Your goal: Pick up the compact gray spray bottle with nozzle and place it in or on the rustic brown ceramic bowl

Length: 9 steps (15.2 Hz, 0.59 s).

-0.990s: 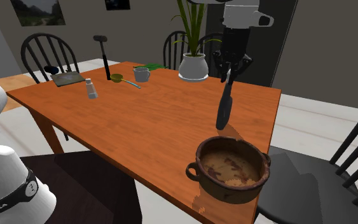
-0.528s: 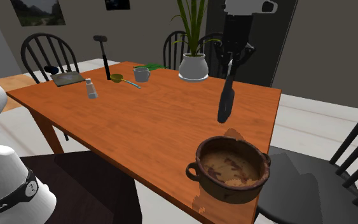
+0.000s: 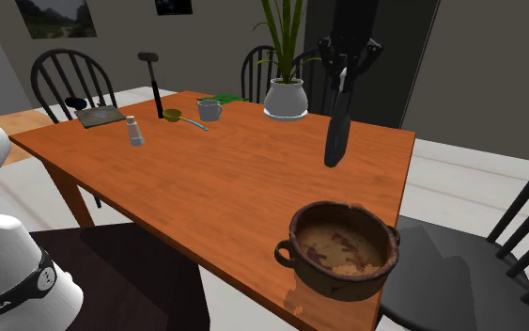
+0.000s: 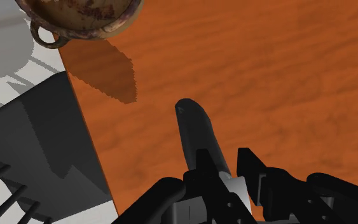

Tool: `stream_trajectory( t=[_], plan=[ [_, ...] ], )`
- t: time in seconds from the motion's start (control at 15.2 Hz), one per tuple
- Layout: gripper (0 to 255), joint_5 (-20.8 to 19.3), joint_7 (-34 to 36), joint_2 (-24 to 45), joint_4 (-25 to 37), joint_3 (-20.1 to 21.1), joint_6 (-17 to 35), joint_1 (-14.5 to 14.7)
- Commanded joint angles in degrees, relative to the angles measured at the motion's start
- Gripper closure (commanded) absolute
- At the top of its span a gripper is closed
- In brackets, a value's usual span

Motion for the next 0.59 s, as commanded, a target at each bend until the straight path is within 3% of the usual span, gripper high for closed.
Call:
stream_trajectory(
  t=[0.0, 0.53],
  plan=[
    [255, -0.1, 0.1, 0.4, 2.0, 0.0, -1.6, 0.1],
    [255, -0.4, 0.6, 2.8, 11.9, 0.1, -9.1, 0.5]
  ],
)
